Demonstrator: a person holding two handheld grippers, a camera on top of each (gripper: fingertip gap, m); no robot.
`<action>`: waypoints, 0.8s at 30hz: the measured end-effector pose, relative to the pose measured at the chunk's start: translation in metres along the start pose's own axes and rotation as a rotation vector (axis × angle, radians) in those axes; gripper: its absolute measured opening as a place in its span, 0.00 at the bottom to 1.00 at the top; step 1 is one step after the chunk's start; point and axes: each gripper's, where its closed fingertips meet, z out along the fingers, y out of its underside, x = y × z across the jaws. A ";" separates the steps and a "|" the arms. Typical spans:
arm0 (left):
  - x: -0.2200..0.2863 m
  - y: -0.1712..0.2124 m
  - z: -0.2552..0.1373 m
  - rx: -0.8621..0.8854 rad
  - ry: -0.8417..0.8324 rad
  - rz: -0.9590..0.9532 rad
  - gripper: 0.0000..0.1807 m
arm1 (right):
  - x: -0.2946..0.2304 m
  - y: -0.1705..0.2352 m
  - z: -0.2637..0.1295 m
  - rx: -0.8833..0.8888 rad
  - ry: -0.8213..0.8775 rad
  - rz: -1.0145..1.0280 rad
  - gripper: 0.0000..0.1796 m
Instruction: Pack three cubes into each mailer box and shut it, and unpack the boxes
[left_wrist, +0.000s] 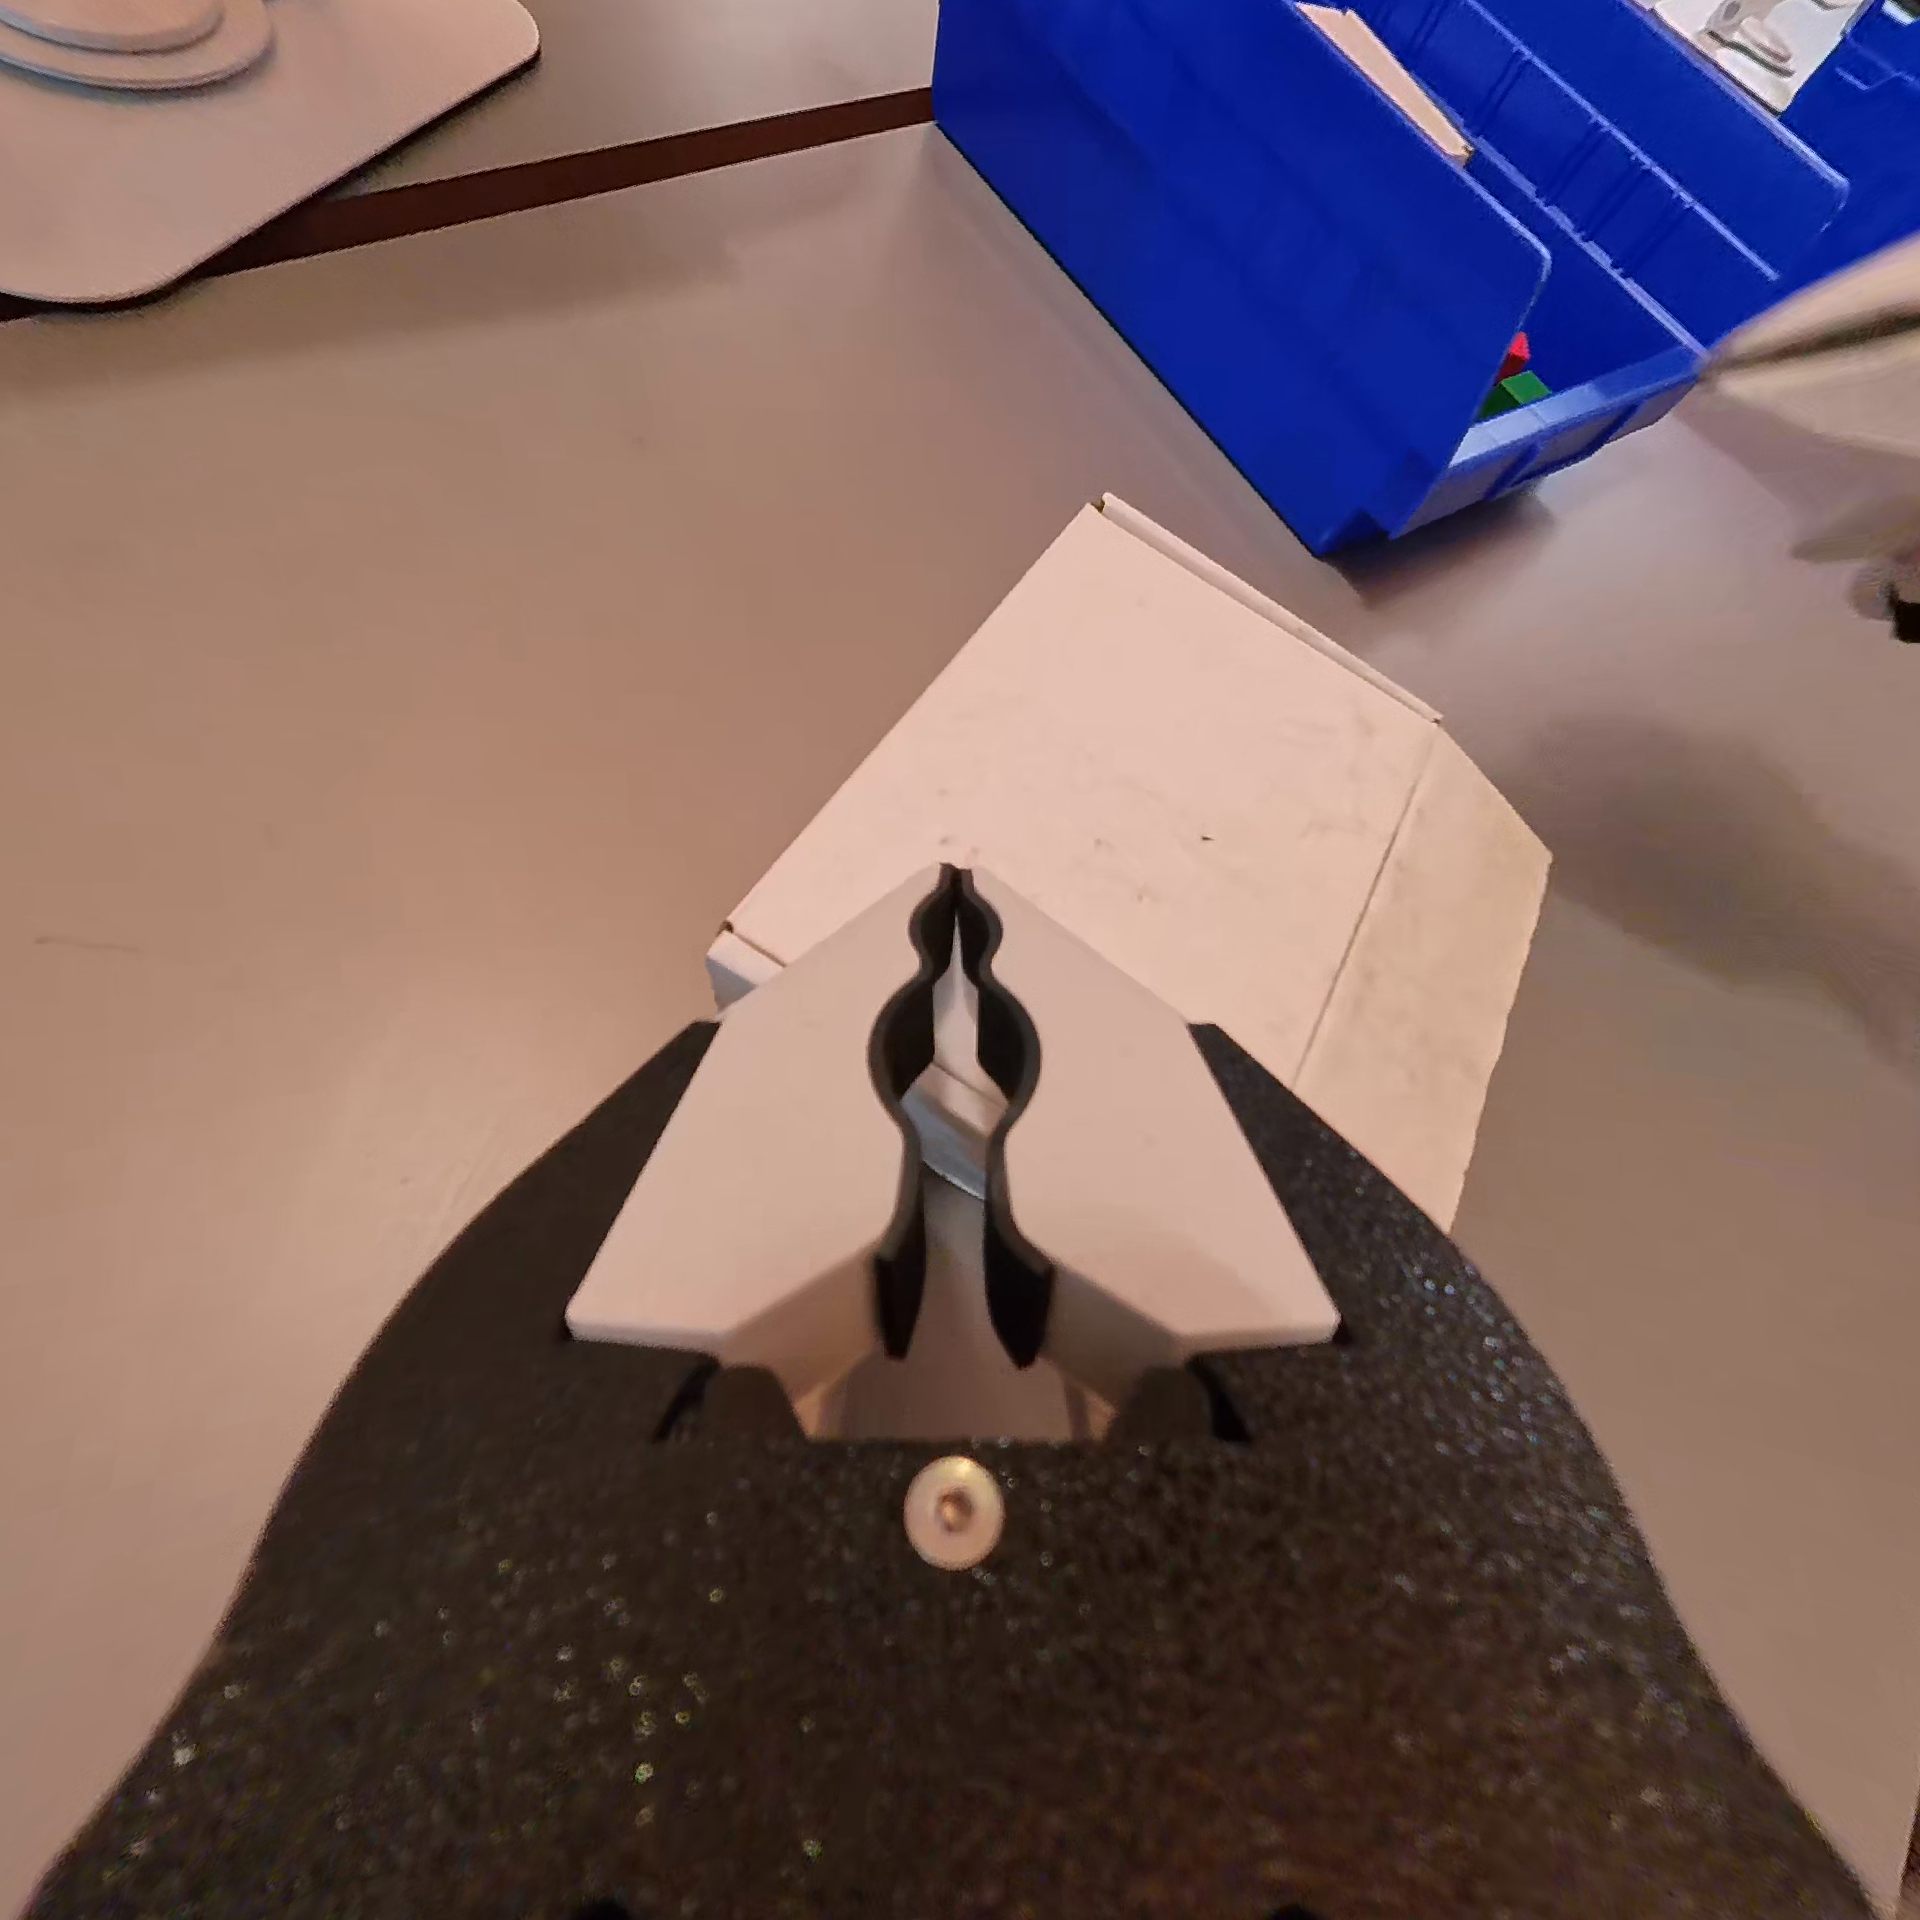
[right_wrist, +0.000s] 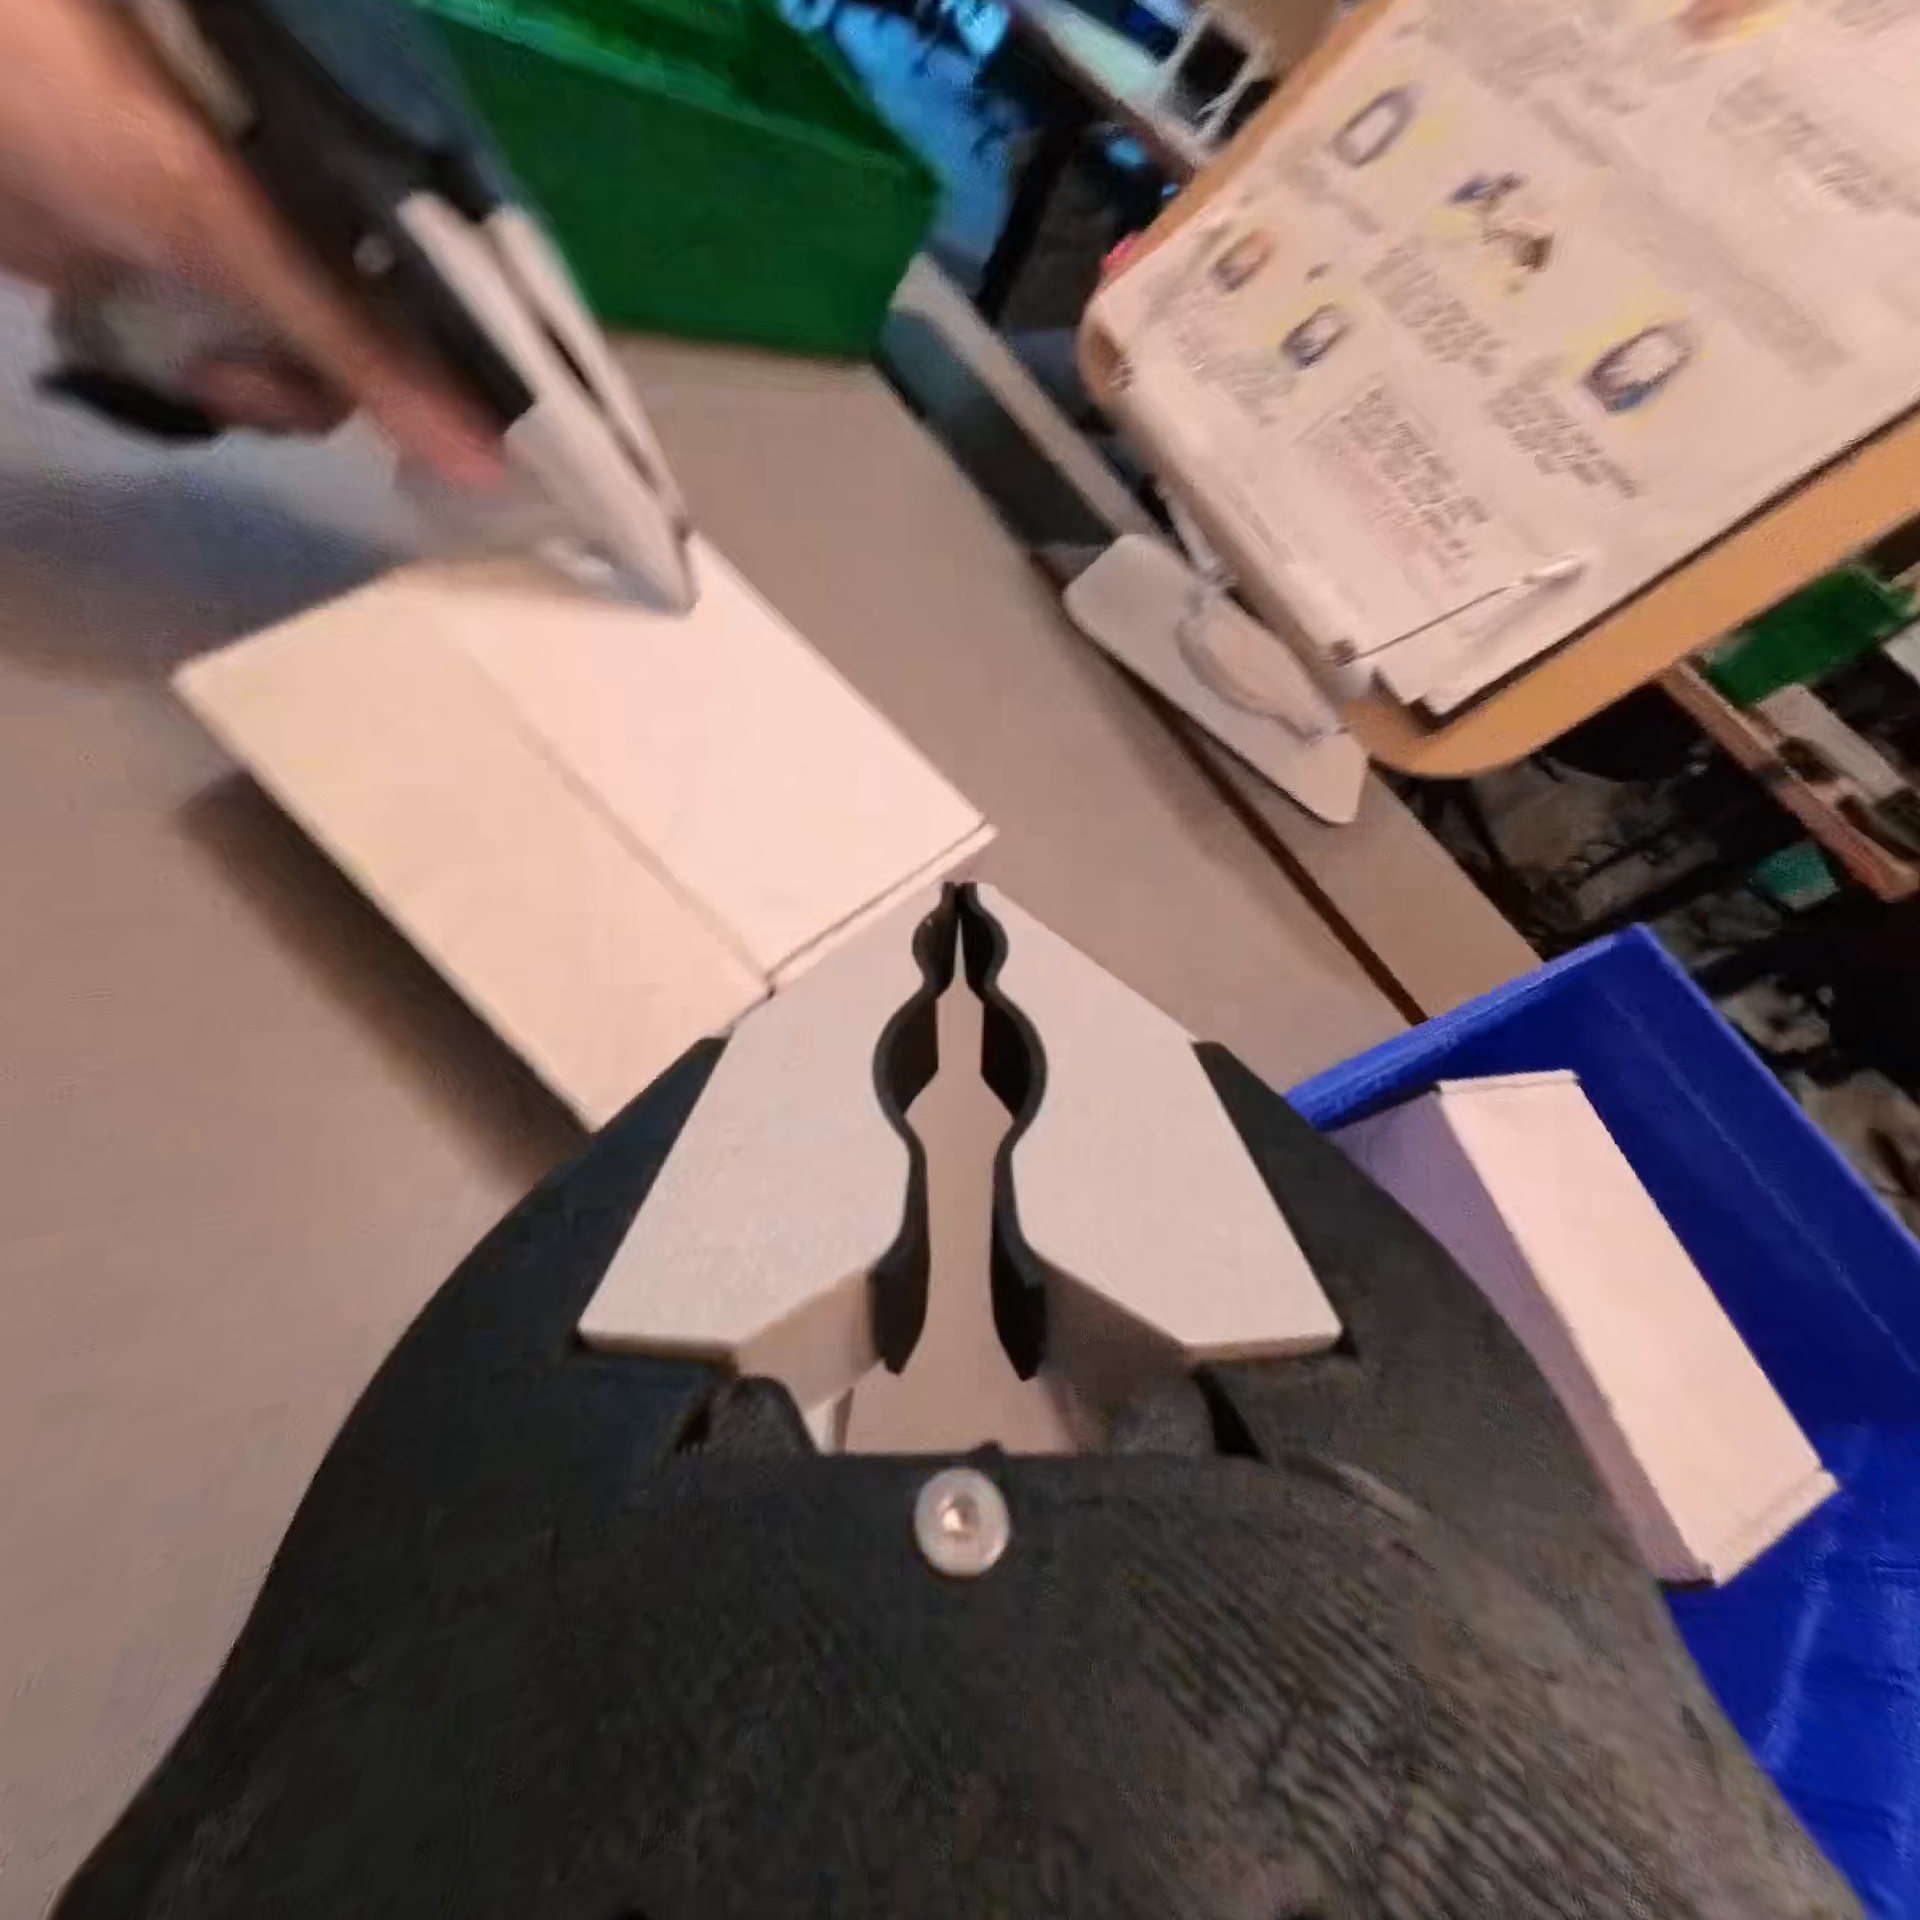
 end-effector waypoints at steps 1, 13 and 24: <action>0.000 0.000 0.000 0.000 -0.005 0.005 0.00 | 0.007 -0.009 0.014 0.030 0.029 0.050 0.00; 0.011 0.007 -0.030 0.146 -0.098 0.099 0.09 | -0.035 0.022 0.104 -0.256 -0.125 -0.227 0.00; 0.061 0.104 -0.055 -0.027 -0.246 0.313 0.29 | -0.036 0.020 0.104 -0.267 -0.074 -0.307 0.00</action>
